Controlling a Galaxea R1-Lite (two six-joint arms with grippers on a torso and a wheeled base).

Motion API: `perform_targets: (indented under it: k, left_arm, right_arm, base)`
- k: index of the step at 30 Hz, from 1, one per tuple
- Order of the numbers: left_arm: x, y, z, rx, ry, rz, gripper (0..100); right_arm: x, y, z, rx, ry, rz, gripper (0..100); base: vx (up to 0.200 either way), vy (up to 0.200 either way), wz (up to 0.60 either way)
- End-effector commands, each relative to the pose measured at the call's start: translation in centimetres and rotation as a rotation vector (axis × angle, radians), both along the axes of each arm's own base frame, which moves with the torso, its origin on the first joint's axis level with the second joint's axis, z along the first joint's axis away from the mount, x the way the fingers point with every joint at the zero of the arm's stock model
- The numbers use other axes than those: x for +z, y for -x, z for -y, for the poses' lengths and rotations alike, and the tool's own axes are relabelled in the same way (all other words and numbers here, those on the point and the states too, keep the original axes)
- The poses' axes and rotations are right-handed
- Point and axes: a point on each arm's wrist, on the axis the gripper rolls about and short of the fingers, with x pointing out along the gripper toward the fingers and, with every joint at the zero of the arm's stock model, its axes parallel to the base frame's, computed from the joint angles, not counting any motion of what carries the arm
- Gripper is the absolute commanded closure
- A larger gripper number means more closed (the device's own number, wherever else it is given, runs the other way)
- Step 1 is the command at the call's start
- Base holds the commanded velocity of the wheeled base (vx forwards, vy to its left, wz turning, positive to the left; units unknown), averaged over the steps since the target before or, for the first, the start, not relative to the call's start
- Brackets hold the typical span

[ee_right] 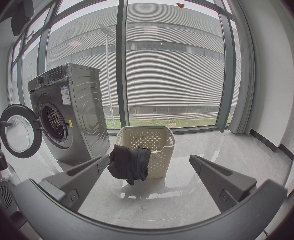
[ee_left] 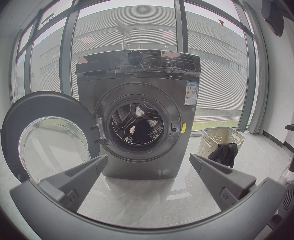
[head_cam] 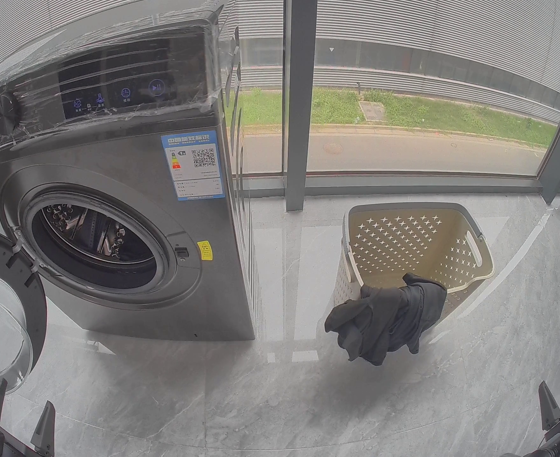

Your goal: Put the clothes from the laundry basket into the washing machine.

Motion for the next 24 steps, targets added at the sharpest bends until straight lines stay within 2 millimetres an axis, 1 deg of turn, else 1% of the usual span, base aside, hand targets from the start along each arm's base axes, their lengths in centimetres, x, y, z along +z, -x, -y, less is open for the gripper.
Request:
perform_targets:
  k: [1,11,24]
  left_arm:
    - [-0.52,-0.03,-0.01,0.006,0.005,-0.005,0]
    - [-0.5,-0.03,-0.01,0.004,0.0,-0.003,0]
    - [-0.5,-0.03,-0.01,0.006,0.002,-0.003,0]
  right_arm:
    - [-0.32,-0.08,0.0,0.0,0.0,-0.012,0]
    - [-0.32,-0.08,0.0,0.0,0.0,-0.012,0]
    - [-0.28,-0.07,0.0,0.0,0.0,-0.01,0]
  base:
    - [0.2,0.0,0.0]
    - [0.2,0.0,0.0]
    - [0.0,0.0,0.0]
